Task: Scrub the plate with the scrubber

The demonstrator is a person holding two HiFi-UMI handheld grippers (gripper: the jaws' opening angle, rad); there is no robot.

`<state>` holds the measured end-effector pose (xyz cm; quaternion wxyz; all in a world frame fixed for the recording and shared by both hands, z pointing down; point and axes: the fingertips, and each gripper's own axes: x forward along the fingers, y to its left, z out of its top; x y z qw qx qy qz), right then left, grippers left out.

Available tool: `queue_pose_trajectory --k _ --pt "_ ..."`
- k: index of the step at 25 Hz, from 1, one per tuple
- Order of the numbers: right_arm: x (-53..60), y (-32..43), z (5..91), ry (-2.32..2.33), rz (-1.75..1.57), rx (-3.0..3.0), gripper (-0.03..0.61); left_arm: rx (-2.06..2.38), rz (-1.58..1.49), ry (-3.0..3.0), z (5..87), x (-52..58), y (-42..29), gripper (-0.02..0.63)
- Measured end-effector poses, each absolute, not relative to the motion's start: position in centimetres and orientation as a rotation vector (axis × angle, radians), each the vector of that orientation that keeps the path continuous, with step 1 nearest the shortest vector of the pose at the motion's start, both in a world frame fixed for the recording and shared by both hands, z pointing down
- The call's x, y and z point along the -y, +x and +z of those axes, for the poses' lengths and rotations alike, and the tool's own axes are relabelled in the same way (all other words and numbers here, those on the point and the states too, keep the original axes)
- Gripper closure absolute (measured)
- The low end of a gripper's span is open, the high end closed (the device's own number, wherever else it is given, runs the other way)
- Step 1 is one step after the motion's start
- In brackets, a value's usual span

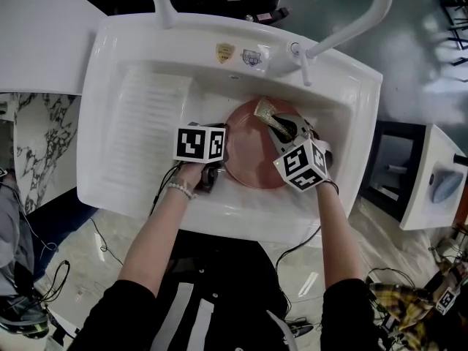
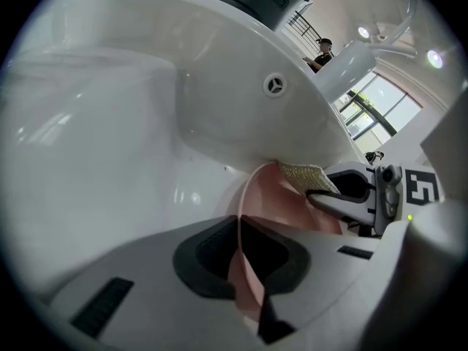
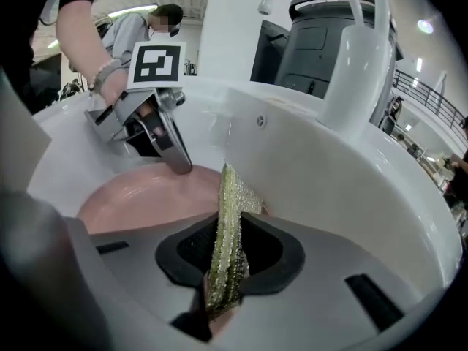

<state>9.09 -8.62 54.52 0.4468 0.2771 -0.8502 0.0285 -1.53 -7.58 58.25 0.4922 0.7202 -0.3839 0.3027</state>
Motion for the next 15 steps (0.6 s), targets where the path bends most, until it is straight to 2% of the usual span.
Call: queue_pose_trajectory --k 15 --pt "6.0 7.8 57.8 0.46 0.03 2.027 0.495 0.942 0.745 1.758 58.3 7.5 -1.6 0.6"
